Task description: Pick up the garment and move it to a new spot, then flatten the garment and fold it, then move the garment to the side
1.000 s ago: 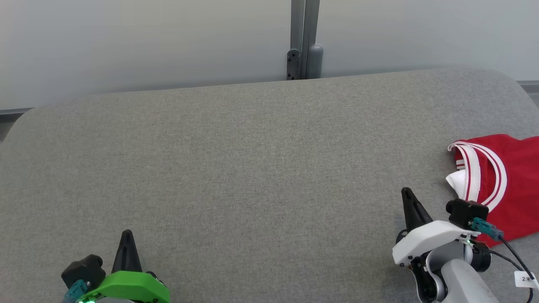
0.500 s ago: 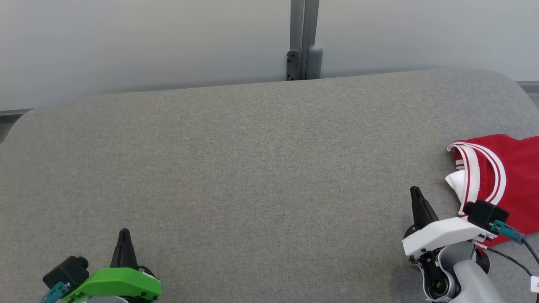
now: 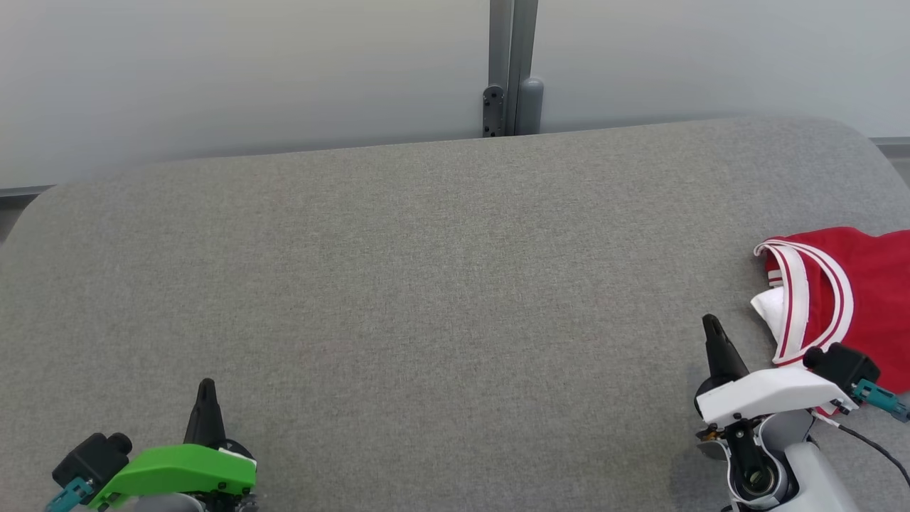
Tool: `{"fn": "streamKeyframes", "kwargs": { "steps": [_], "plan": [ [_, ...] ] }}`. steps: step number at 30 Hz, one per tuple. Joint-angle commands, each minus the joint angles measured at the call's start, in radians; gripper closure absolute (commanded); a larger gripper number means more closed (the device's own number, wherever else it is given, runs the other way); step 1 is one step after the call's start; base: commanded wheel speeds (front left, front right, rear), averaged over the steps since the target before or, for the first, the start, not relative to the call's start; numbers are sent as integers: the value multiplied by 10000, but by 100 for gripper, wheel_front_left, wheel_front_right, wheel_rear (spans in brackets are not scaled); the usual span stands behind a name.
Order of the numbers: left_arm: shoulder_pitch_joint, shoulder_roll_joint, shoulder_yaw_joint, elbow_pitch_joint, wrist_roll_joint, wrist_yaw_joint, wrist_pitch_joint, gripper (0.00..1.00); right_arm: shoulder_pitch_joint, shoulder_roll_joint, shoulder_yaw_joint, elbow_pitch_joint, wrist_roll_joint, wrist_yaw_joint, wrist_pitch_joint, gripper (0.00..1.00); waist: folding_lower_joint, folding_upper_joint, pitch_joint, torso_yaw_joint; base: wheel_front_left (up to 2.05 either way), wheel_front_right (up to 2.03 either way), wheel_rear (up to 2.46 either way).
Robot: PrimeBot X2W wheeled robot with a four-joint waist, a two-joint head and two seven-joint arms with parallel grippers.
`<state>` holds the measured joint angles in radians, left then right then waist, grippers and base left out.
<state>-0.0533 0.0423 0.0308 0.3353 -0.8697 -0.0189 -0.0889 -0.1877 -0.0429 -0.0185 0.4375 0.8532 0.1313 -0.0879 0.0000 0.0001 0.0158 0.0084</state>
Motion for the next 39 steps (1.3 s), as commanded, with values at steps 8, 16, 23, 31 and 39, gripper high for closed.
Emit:
{"fn": "streamKeyframes", "kwargs": {
  "steps": [8, 16, 23, 31, 39],
  "plan": [
    [-335, 65, 165, -253, -1140, -218, 294, 100, 69, -61, -172, -434, 1167, -1, 305, 100, 0, -1, -12, -8, 0, 0, 0],
    [-379, 72, 259, -351, -2016, -354, 545, 100, 177, -67, -284, -656, 2076, -1, 551, 100, 0, -1, -24, -16, 0, 0, 0],
    [-413, 78, 334, -424, -2719, -463, 739, 100, 268, -71, -375, -827, 2792, -2, 745, 100, 0, -1, -35, -23, 0, 0, 0],
    [-456, 85, 422, -511, -3492, -568, 957, 100, 351, -76, -474, -1012, 3571, -1, 956, 100, 0, -1, -47, -31, 0, 0, 0],
    [-483, 91, 502, -589, -4212, -669, 1147, 100, 442, -80, -559, -1185, 4283, -2, 1148, 100, 0, -1, -58, -39, 0, 0, 0]
  ]
}}
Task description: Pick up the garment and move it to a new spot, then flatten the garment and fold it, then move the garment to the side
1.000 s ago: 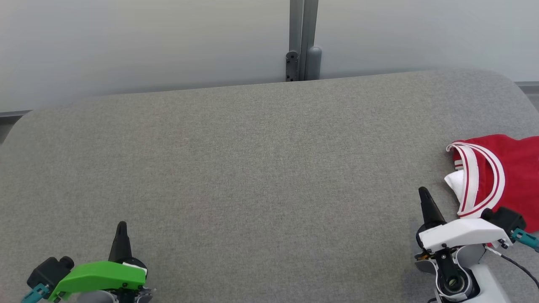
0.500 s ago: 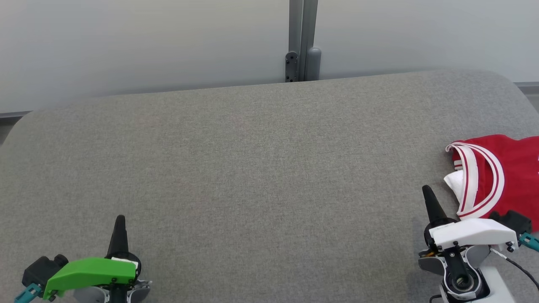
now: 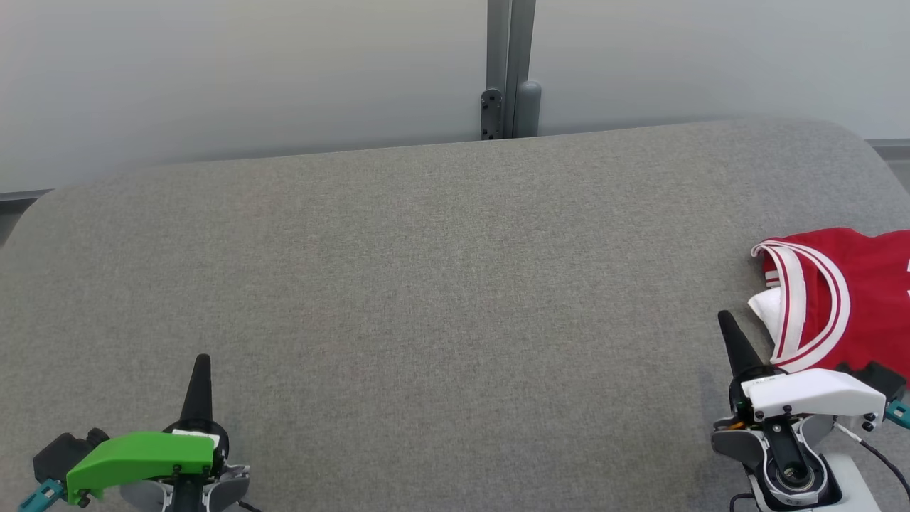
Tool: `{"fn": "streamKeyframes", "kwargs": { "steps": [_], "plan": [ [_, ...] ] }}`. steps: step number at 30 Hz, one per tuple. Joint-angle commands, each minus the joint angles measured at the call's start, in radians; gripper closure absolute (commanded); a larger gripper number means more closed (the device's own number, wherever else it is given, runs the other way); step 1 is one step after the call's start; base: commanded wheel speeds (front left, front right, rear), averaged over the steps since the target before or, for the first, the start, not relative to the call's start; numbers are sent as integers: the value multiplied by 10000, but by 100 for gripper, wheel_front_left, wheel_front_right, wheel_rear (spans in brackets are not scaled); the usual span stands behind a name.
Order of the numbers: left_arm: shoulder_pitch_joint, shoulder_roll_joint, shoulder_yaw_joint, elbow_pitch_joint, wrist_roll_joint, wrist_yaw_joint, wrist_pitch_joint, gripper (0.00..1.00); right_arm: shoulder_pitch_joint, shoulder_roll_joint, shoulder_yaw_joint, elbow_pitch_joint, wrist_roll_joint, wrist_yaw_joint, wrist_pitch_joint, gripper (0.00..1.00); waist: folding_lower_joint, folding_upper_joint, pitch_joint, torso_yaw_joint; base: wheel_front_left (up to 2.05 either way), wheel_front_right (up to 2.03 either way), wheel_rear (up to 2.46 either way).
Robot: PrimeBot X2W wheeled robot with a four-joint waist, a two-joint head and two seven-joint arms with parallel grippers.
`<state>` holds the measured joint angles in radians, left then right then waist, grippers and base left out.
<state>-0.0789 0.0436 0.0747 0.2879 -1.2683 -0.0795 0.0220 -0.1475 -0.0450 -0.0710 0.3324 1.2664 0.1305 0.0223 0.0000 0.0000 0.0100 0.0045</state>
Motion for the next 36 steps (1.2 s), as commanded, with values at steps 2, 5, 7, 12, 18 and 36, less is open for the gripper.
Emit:
{"fn": "streamKeyframes", "kwargs": {
  "steps": [2, 5, 7, 12, 18, 36],
  "plan": [
    [-237, 79, 80, -135, -370, -94, 90, 100, 68, -61, -57, -177, 322, 6, 95, 100, 0, 0, -3, -2, 0, 0, 0],
    [-245, 81, 107, -156, -633, -131, 155, 100, 105, -62, -93, -240, 597, 6, 165, 100, 0, 0, -8, -5, 0, 0, 0],
    [-256, 82, 122, -175, -812, -151, 206, 100, 121, -63, -112, -280, 755, 6, 214, 100, 0, 0, -11, -7, 0, 0, 0],
    [-281, 83, 164, -213, -1174, -209, 307, 100, 153, -66, -162, -374, 1153, 5, 317, 100, 0, 0, -18, -12, 0, 0, 0],
    [-302, 87, 216, -262, -1646, -294, 448, 100, 218, -68, -224, -487, 1631, 5, 453, 100, 0, 0, -27, -18, 0, 0, 0],
    [-354, 94, 357, -395, -2886, -467, 792, 100, 392, -72, -379, -784, 2902, 4, 788, 100, 0, 0, -54, -36, 0, 0, 0]
  ]
}}
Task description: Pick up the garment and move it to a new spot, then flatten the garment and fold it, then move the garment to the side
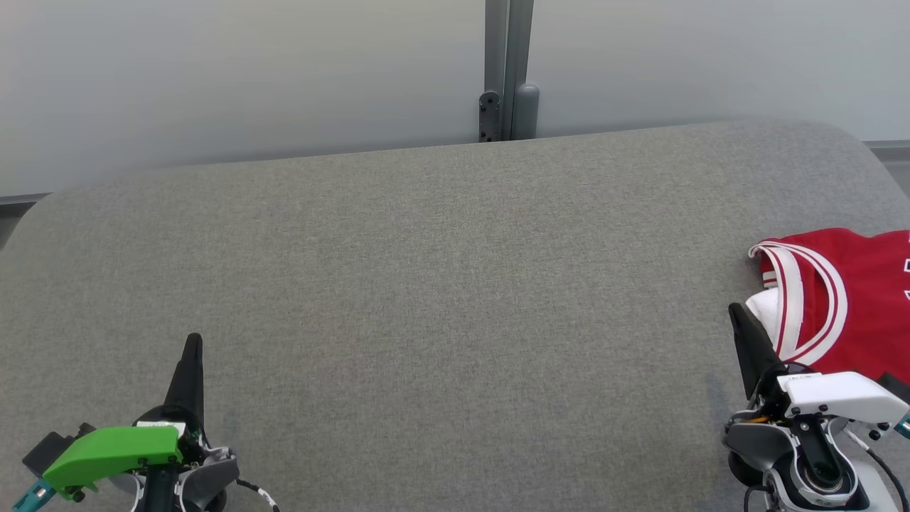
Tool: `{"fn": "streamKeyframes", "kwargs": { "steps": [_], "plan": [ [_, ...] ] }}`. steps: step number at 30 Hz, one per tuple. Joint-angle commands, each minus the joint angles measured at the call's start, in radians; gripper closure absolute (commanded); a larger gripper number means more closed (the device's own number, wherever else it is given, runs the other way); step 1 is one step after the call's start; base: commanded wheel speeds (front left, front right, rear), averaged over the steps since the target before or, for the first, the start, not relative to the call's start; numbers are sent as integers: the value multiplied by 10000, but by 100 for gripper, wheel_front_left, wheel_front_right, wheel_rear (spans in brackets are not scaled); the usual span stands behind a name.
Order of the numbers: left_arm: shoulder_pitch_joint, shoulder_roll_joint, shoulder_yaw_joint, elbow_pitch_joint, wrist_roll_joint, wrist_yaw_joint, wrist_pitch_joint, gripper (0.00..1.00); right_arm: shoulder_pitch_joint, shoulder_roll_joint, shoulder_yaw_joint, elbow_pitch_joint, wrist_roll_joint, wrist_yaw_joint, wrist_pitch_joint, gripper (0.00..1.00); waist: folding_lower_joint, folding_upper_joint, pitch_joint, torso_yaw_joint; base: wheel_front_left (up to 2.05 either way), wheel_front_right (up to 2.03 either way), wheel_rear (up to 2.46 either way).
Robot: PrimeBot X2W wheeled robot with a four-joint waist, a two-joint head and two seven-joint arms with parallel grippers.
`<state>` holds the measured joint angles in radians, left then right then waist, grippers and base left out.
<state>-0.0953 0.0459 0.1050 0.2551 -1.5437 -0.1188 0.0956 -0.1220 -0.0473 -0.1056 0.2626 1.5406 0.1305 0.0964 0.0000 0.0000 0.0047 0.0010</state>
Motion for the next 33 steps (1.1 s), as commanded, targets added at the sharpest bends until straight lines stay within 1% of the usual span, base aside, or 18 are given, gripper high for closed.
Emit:
{"fn": "streamKeyframes", "kwargs": {
  "steps": [1, 10, 33],
  "plan": [
    [-191, 72, 59, -73, -183, -80, 72, 100, 146, -49, -42, -100, 219, 4, 71, 100, 0, 0, -2, -1, 0, 0, 0],
    [-206, 76, 117, -128, -750, -169, 226, 100, 197, -52, -114, -236, 789, 4, 222, 100, 0, 0, -16, -10, 0, 0, 0],
    [-186, 75, 111, -116, -700, -162, 222, 100, 192, -51, -108, -225, 753, 4, 213, 100, 0, 0, -16, -10, 0, 0, 0]
  ]
}}
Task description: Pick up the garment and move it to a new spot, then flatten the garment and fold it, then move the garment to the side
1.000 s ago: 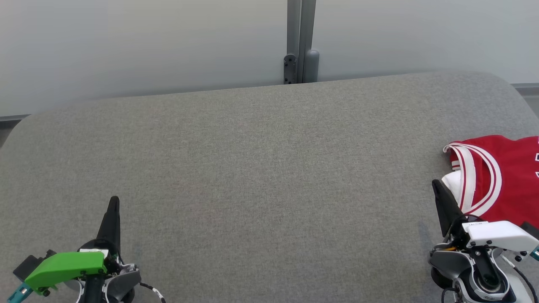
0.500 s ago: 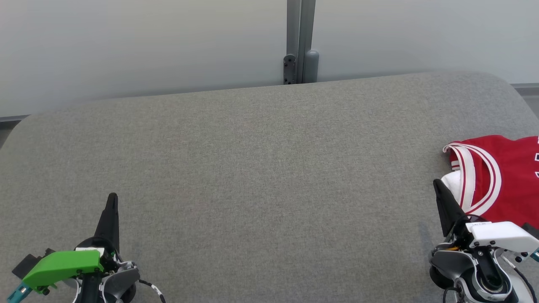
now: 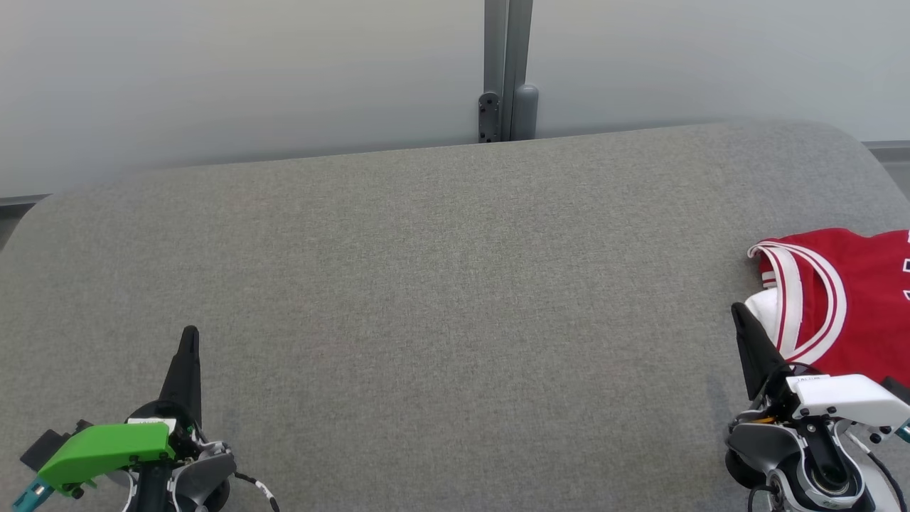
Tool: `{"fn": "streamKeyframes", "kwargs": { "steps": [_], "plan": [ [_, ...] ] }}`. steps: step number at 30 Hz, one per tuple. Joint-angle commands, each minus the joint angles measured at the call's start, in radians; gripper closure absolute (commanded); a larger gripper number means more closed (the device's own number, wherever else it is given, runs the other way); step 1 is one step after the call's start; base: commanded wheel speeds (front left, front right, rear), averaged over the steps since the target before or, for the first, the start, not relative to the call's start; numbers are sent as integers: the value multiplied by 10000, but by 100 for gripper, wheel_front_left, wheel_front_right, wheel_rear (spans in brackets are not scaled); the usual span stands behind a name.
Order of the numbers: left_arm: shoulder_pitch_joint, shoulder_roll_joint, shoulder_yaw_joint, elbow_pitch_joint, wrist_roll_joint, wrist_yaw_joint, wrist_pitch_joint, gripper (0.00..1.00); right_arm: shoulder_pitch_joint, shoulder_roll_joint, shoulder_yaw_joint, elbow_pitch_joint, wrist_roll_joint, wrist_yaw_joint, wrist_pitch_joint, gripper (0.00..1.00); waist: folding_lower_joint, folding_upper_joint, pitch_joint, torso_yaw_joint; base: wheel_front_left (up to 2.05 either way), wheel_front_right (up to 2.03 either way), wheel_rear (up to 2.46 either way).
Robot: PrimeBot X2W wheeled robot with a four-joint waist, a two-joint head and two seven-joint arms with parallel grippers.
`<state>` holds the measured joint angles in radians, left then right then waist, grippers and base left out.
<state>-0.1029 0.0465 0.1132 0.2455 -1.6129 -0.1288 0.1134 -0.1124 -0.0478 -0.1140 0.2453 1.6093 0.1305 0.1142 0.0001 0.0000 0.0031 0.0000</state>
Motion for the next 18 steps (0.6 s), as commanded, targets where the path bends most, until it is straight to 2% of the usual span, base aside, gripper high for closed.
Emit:
{"fn": "streamKeyframes", "kwargs": {
  "steps": [1, 18],
  "plan": [
    [-110, 69, 28, -20, -8, -62, 44, 100, 97, -45, -23, -53, 67, 4, 35, 100, -1, 0, 0, 0, 0, 0, 0],
    [-109, 69, 28, -21, -8, -60, 44, 100, 96, -45, -21, -53, 68, 4, 34, 100, -1, 0, 0, 0, 0, 0, 0]
  ]
}}
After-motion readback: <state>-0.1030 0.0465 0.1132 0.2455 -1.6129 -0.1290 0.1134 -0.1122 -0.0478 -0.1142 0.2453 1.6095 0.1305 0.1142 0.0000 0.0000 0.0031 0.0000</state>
